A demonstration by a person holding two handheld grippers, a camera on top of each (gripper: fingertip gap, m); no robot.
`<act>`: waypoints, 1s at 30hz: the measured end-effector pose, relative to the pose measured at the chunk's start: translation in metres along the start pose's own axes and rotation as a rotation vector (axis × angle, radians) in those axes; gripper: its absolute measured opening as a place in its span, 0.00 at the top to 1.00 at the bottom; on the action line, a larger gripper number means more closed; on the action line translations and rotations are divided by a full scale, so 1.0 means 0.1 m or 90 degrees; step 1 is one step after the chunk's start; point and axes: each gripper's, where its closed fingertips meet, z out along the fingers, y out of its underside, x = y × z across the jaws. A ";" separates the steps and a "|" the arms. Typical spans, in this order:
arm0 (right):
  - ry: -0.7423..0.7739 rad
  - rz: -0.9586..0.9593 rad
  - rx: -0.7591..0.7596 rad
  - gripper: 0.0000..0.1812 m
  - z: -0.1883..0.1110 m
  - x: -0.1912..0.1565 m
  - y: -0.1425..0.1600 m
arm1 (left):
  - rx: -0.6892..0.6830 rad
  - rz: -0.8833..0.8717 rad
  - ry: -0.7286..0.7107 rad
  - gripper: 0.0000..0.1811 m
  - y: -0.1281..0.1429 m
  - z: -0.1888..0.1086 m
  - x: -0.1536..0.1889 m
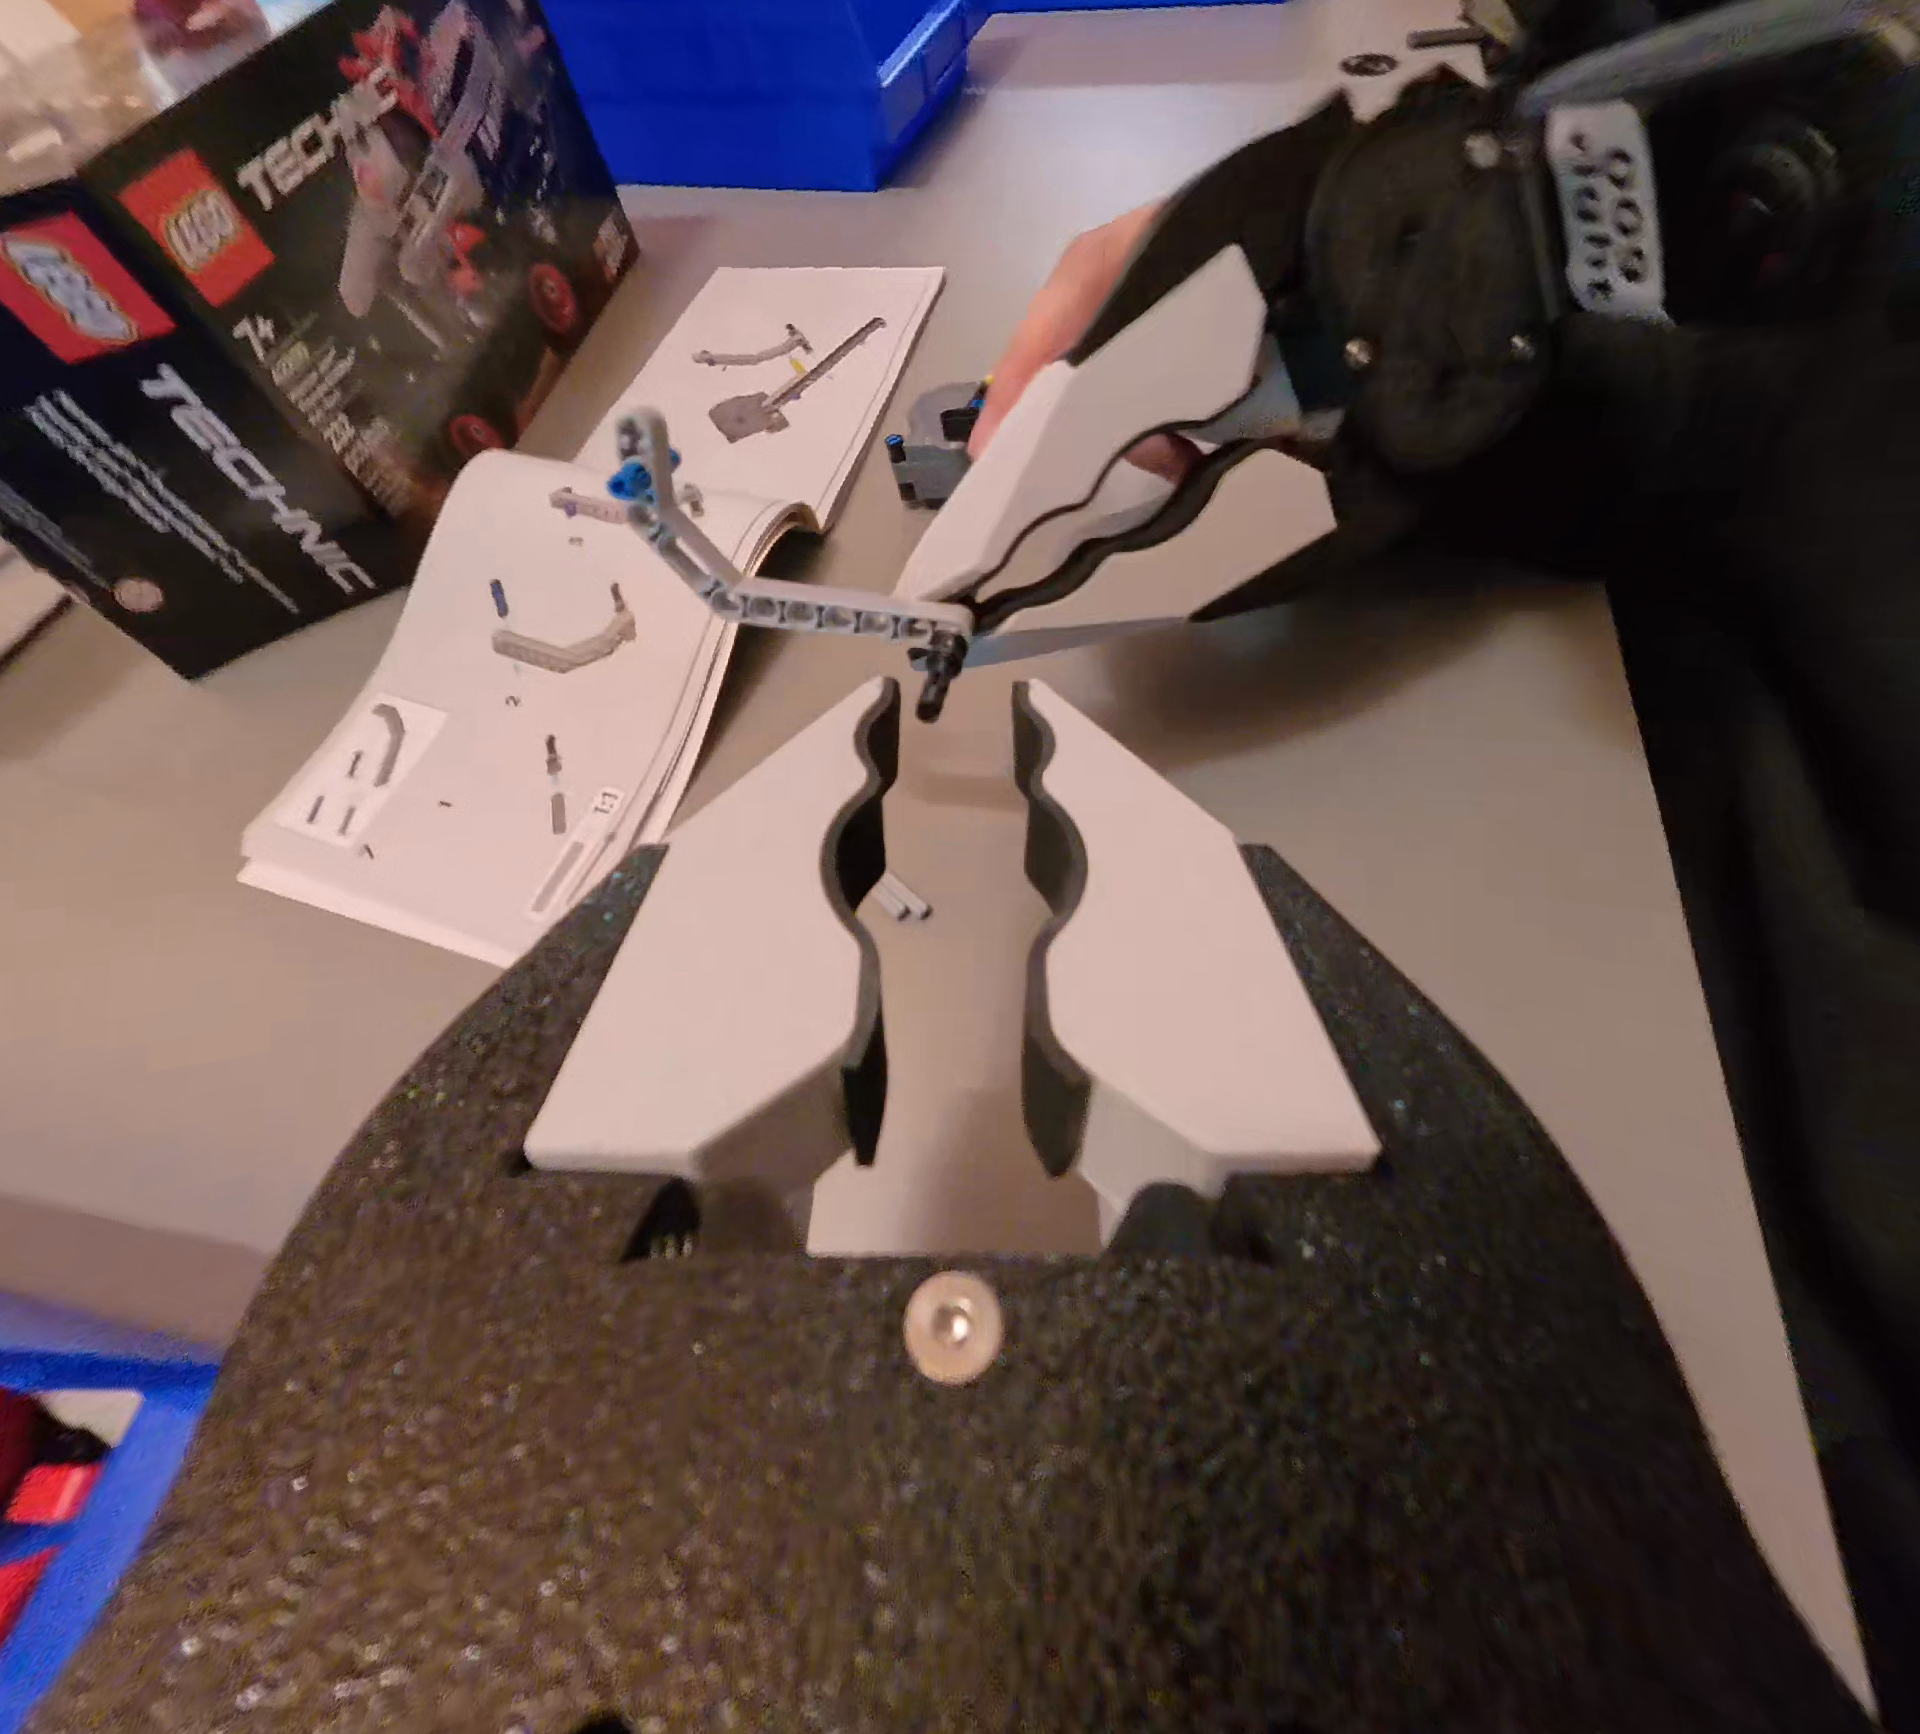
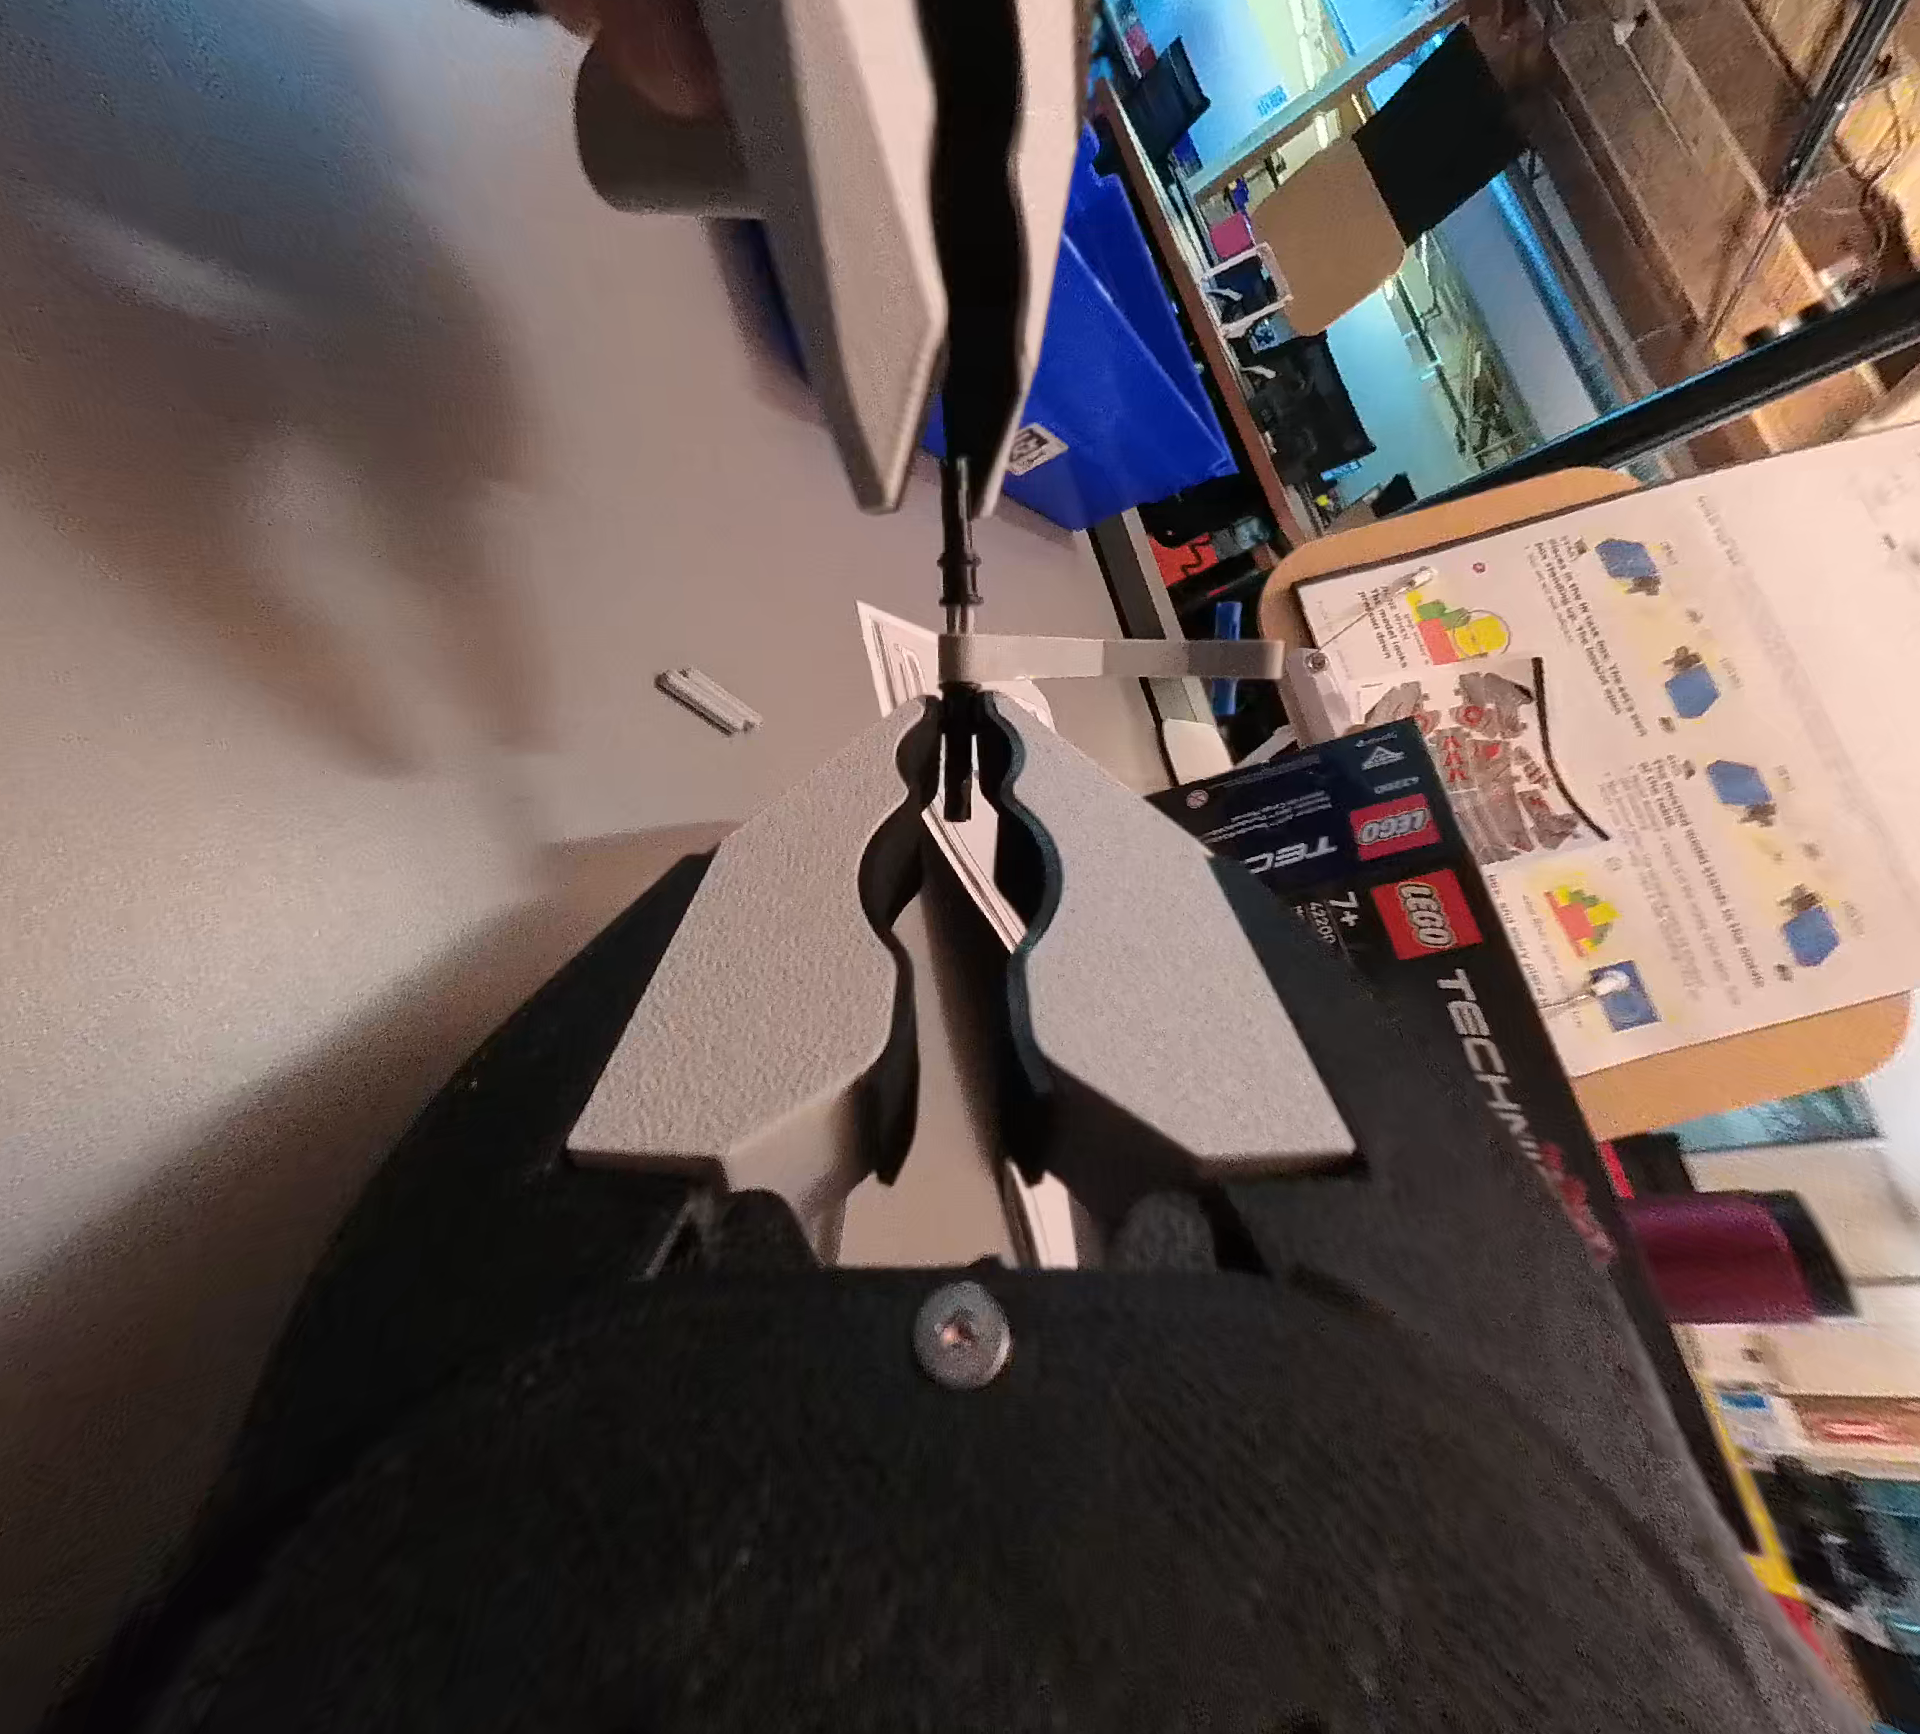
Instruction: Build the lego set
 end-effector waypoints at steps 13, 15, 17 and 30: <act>0.016 -0.090 -0.025 0.98 0.01 -0.02 0.02 | -0.026 -0.075 0.008 0.97 0.08 0.15 -0.01; 0.014 -0.114 -0.028 0.98 0.02 -0.05 0.02 | -0.051 -0.063 0.005 0.97 0.14 0.16 0.00; 0.000 -0.121 -0.036 0.98 0.04 -0.09 0.03 | -0.050 -0.070 0.009 0.96 0.15 0.17 0.01; 0.037 -0.197 -0.029 0.98 0.03 -0.04 0.01 | 0.179 -0.531 0.122 0.86 -0.15 -0.03 -0.25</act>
